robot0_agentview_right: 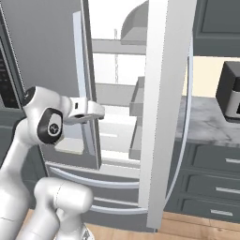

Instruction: Open the fridge, grab two sodas, and place both sodas inside the bowl with ice on the dining counter.

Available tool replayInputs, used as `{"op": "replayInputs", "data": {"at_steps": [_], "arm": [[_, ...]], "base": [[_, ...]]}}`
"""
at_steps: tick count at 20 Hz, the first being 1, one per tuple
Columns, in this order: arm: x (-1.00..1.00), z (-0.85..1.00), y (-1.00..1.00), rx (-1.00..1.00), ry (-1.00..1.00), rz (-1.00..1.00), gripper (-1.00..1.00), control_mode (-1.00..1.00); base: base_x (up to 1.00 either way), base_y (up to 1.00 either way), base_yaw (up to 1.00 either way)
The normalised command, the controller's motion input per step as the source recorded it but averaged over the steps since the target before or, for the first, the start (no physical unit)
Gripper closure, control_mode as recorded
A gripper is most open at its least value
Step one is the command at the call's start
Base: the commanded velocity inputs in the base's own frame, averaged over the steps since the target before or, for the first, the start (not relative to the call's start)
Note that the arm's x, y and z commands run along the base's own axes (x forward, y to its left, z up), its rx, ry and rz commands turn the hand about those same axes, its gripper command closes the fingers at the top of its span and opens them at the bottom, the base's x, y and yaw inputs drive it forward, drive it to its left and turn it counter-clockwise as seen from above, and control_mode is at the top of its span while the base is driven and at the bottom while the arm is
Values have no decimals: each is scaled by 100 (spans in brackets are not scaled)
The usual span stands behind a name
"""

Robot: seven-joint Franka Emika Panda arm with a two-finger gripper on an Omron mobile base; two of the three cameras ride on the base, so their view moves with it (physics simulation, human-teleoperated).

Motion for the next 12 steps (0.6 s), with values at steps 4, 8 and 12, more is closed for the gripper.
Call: {"op": "replayInputs", "data": {"at_steps": [4,8,12], "arm": [[43,-3,94,9,-21,15,-100,-100],[46,0,78,12,-26,19,-100,-100],[28,14,30,20,-3,18,-100,-100]], "base": [[0,0,0],[0,0,0],[0,0,0]]}}
